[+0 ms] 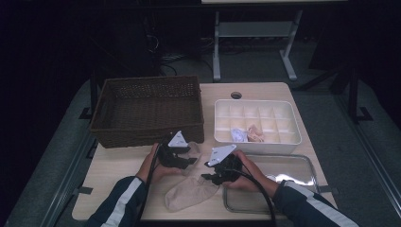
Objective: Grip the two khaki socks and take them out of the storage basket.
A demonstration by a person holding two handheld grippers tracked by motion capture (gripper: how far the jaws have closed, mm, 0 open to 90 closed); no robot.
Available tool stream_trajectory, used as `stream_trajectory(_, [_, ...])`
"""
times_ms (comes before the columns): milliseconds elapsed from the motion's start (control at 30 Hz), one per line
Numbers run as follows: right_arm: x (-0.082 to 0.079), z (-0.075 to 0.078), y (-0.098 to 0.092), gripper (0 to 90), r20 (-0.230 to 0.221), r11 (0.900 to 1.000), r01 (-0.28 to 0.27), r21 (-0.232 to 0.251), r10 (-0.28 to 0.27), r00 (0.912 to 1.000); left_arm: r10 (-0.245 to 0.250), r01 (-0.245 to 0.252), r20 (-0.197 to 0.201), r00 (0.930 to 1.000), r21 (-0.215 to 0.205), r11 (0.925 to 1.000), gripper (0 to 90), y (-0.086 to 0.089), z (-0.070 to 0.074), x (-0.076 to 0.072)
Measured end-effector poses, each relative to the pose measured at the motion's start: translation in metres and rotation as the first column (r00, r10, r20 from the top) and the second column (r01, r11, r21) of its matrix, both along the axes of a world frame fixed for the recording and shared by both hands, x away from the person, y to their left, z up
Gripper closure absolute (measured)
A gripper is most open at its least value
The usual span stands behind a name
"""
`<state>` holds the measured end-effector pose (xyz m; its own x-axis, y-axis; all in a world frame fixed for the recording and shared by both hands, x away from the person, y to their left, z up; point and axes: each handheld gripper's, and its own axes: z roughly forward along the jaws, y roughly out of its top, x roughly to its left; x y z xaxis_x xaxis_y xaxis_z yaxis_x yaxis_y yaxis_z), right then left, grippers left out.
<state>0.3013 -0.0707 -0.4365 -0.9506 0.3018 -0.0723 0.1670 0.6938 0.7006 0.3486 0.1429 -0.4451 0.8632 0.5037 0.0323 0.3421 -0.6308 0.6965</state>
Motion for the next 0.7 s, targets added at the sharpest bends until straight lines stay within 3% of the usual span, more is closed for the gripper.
stream_trajectory(67, [0.005, -0.001, -0.004, 56.1, 0.017, 1.000, -0.013, -0.006, 0.013, 0.9998, 0.010, -0.010, -0.008, 0.9999, 0.002, 0.9999, 49.3, -0.004, -0.001, 0.003])
stream_trajectory(133, [0.011, -0.001, -0.010, 55.9, -0.014, 1.000, 0.028, 0.009, -0.028, 0.9995, 0.017, -0.017, -0.019, 0.9997, 0.010, 0.9998, 48.1, -0.011, -0.002, 0.006])
stream_trajectory(167, [0.014, -0.001, -0.012, 55.7, -0.014, 0.999, 0.032, 0.012, -0.032, 0.9994, 0.039, -0.038, -0.013, 0.9992, 0.062, 0.9974, 47.9, -0.018, -0.005, 0.010])
stream_trajectory(233, [0.015, -0.001, -0.014, 55.2, -0.024, 0.999, 0.044, 0.022, -0.044, 0.9988, 0.046, -0.044, -0.025, 0.9986, 0.080, 0.9959, 47.8, -0.022, -0.009, 0.013])
stream_trajectory(300, [0.015, -0.002, -0.014, 54.3, -0.025, 0.999, 0.043, 0.017, -0.042, 0.9988, 0.043, -0.040, -0.029, 0.9987, 0.103, 0.9939, 52.6, -0.025, -0.012, 0.013])
stream_trajectory(433, [0.015, -0.002, -0.013, 53.6, -0.019, 0.999, 0.031, 0.010, -0.031, 0.9993, 0.027, -0.024, -0.030, 0.9992, 0.100, 0.9947, 74.8, -0.023, -0.011, 0.013])
stream_trajectory(500, [0.015, -0.002, -0.013, 53.6, -0.020, 0.999, 0.032, 0.012, -0.031, 0.9993, 0.020, -0.017, -0.033, 0.9993, 0.084, 0.9963, 84.9, -0.021, -0.010, 0.013])
stream_trajectory(600, [0.016, -0.002, -0.013, 53.8, -0.020, 0.999, 0.050, 0.017, -0.050, 0.9985, 0.008, -0.007, -0.010, 0.9999, 0.033, 0.9994, 86.4, -0.015, -0.002, 0.010])
stream_trajectory(633, [0.017, -0.002, -0.014, 54.0, -0.016, 0.999, 0.049, 0.023, -0.049, 0.9987, 0.008, -0.007, -0.010, 0.9999, 0.033, 0.9994, 86.4, -0.015, -0.002, 0.010])
stream_trajectory(700, [0.017, -0.001, -0.014, 55.0, -0.013, 0.998, 0.053, 0.026, -0.053, 0.9985, 0.000, 0.001, 0.031, 0.9995, -0.051, 0.9987, 86.4, -0.008, 0.011, 0.005])
